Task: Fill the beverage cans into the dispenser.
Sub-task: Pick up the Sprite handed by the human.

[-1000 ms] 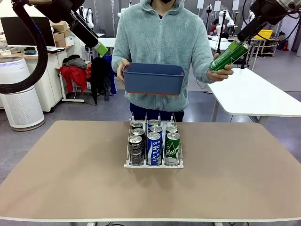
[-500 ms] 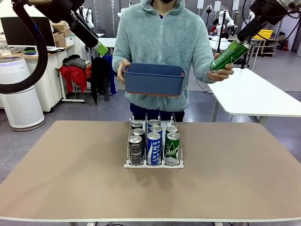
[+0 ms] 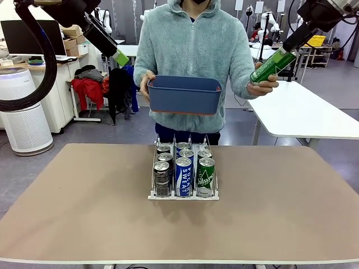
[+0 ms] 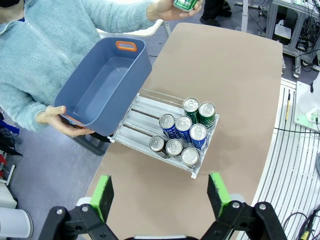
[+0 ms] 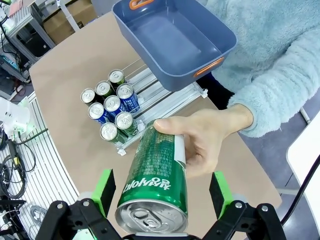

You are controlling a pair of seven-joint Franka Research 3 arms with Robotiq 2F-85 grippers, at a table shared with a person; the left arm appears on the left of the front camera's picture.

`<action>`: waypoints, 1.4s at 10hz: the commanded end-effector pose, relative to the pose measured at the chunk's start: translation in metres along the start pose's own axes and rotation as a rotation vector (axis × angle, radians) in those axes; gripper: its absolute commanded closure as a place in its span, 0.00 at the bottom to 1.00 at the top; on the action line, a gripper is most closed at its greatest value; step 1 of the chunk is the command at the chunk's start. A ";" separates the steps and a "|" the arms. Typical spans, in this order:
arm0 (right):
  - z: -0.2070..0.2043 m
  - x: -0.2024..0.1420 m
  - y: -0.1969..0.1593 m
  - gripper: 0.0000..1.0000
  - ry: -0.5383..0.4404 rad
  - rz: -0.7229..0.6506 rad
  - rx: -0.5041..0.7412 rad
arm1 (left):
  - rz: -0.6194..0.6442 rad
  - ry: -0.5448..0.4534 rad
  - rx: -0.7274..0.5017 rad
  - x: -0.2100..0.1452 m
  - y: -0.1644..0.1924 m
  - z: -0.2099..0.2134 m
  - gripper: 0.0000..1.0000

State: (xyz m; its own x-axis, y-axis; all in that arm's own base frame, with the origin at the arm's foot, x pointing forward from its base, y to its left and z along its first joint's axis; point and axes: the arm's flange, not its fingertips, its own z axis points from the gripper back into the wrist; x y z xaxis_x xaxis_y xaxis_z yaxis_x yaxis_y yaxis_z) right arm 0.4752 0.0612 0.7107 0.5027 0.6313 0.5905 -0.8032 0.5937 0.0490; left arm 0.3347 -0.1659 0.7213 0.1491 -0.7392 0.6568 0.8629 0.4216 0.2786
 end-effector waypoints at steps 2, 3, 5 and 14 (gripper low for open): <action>0.000 0.000 0.000 0.00 0.000 0.000 0.000 | 0.001 0.005 -0.005 -0.002 0.000 -0.001 0.00; 0.000 0.000 0.000 0.00 0.000 0.000 0.000 | 0.001 0.005 -0.005 -0.002 0.000 -0.001 0.00; 0.000 0.000 0.000 0.00 0.003 0.000 0.003 | 0.001 0.005 -0.005 -0.002 0.000 -0.001 0.00; 0.001 -0.005 0.003 1.00 0.016 0.029 0.026 | 0.001 0.005 -0.005 -0.002 0.000 -0.001 0.00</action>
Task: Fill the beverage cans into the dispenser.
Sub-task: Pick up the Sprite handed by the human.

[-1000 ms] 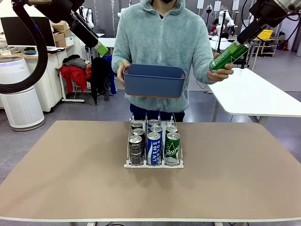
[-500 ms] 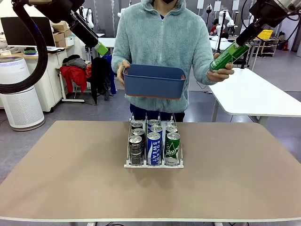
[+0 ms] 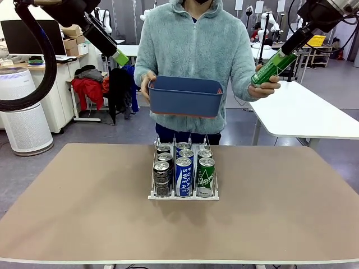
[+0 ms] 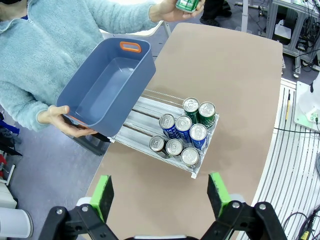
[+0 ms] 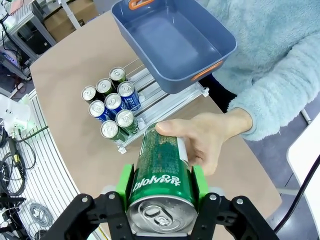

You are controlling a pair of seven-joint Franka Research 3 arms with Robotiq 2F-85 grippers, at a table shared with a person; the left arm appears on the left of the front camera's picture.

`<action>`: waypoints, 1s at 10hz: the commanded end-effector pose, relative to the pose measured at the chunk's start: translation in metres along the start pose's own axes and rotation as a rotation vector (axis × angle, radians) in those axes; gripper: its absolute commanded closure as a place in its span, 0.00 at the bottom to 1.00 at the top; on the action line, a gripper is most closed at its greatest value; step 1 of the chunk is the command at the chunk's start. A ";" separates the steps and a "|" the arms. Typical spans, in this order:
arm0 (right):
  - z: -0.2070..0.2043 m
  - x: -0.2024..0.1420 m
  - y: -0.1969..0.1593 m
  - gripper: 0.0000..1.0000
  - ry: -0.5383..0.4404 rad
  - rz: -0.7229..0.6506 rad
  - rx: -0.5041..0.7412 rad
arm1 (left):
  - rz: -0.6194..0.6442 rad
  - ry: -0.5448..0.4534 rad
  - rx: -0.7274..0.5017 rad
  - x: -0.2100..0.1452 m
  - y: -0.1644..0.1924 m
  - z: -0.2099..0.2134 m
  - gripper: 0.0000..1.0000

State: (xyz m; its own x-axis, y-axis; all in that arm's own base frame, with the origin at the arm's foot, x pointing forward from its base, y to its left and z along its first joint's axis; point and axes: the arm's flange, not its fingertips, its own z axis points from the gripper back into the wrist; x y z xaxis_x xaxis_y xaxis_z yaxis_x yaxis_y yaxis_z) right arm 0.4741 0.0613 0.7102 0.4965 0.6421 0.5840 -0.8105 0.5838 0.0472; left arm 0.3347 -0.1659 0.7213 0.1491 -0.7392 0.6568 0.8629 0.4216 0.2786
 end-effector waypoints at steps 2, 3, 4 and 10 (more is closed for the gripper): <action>0.000 -0.005 0.003 1.00 0.005 0.025 0.019 | 0.001 0.005 -0.005 -0.002 0.000 -0.001 0.00; -0.001 -0.003 0.003 0.98 0.019 -0.001 -0.015 | 0.001 0.005 -0.005 -0.002 0.000 -0.001 0.00; 0.000 -0.001 0.001 0.98 0.004 0.008 0.006 | 0.001 0.005 -0.005 -0.002 0.000 -0.001 0.00; 0.000 -0.001 0.001 0.98 0.004 0.008 0.006 | 0.001 0.005 -0.005 -0.002 0.000 -0.001 0.00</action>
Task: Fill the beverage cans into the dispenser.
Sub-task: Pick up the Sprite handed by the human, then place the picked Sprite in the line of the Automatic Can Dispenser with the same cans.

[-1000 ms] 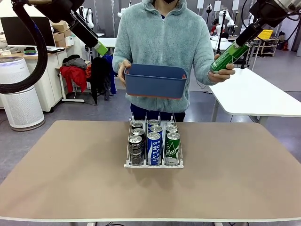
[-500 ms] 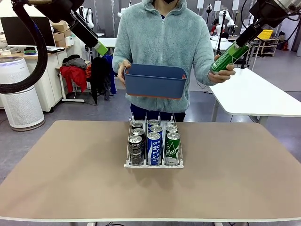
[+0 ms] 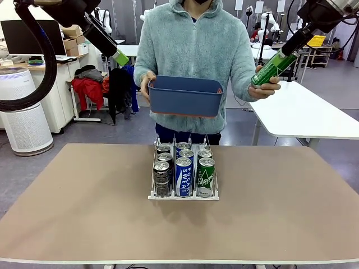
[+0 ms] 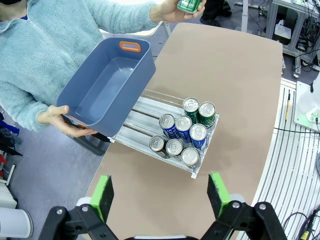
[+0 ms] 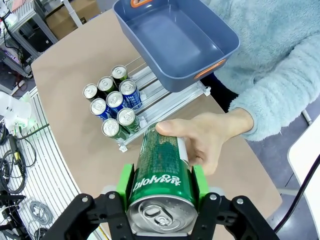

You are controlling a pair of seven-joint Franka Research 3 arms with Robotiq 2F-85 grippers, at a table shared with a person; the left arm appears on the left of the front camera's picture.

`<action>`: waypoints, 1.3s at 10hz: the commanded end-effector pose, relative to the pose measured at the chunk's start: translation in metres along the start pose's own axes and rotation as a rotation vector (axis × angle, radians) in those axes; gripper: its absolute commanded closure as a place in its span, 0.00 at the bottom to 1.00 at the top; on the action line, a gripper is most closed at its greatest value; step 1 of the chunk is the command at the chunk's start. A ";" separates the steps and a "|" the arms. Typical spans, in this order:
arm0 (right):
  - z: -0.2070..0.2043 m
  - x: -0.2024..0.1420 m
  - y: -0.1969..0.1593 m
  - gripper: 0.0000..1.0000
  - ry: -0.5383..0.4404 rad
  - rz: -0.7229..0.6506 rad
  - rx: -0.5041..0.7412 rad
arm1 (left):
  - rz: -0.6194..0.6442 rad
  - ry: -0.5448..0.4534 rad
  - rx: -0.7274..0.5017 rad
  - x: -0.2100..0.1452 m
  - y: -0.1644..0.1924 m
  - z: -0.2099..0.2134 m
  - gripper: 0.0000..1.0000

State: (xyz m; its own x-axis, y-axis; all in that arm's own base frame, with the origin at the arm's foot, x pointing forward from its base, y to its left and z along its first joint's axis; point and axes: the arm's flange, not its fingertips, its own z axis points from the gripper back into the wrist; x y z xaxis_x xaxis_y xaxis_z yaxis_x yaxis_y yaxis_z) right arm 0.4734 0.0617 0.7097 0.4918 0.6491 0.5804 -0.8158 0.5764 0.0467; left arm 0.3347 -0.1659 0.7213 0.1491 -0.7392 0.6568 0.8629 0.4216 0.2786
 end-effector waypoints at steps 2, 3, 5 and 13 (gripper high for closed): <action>0.000 0.000 0.000 0.98 -0.001 0.000 0.001 | 0.001 0.005 -0.005 -0.002 0.000 -0.001 0.00; 0.000 0.000 0.000 0.98 -0.001 0.000 0.001 | 0.001 0.005 -0.005 -0.002 0.000 -0.001 0.00; 0.000 0.000 0.000 0.98 -0.001 0.000 0.001 | 0.001 0.005 -0.005 -0.002 0.000 -0.001 0.00; 0.000 0.000 0.000 0.98 -0.001 0.000 0.001 | 0.001 0.005 -0.005 -0.002 0.000 -0.001 0.00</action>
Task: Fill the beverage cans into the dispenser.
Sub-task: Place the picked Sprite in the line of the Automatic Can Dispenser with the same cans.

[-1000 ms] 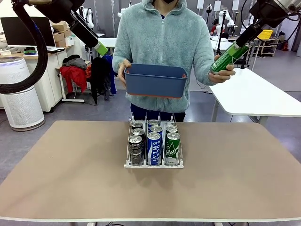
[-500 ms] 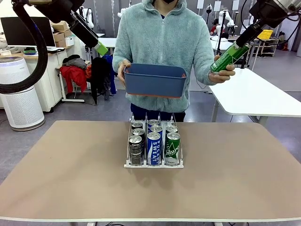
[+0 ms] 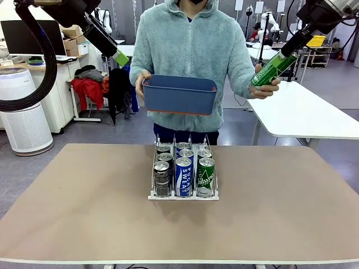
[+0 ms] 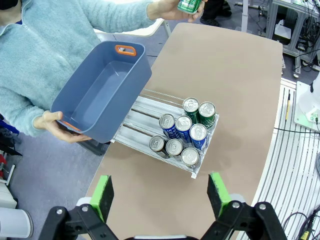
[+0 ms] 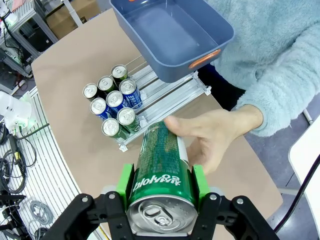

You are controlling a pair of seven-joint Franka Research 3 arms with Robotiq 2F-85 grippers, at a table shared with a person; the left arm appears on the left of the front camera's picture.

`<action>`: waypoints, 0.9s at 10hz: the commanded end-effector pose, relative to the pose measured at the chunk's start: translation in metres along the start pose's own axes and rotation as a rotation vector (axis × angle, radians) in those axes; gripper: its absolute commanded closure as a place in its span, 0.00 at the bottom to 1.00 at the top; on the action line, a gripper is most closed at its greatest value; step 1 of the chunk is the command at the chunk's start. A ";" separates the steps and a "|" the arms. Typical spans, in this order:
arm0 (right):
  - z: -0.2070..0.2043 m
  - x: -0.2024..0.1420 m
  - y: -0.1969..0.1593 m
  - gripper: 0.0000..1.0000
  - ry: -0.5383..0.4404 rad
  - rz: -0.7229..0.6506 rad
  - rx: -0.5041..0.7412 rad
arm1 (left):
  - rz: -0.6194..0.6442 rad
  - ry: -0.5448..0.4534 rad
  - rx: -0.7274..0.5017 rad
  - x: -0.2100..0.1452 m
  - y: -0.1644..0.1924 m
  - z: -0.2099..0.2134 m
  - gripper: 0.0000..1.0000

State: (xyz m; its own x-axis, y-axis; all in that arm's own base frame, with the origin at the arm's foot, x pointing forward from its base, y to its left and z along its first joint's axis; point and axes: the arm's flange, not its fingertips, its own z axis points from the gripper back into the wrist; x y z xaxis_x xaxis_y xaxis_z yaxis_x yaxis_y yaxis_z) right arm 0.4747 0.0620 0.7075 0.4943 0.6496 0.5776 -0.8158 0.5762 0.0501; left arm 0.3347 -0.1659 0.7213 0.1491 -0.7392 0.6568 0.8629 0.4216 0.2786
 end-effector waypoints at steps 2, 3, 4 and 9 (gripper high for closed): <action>0.002 0.000 0.001 0.98 -0.004 0.002 -0.002 | 0.001 0.005 -0.005 -0.002 0.000 -0.001 0.00; 0.002 0.000 0.001 0.98 -0.004 0.002 -0.002 | 0.001 0.005 -0.005 -0.002 0.000 -0.001 0.00; 0.002 0.000 0.001 0.98 -0.004 0.002 -0.002 | 0.001 0.005 -0.005 -0.002 0.000 -0.001 0.00; 0.002 0.000 0.001 0.98 -0.004 0.002 -0.002 | 0.001 0.005 -0.005 -0.002 0.000 -0.001 0.00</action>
State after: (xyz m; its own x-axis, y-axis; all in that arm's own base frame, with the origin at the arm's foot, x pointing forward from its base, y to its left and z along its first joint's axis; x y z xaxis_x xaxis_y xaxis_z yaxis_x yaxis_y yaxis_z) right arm 0.4747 0.0620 0.7075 0.4944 0.6497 0.5775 -0.8158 0.5761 0.0503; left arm 0.3347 -0.1659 0.7213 0.1491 -0.7392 0.6568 0.8629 0.4216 0.2786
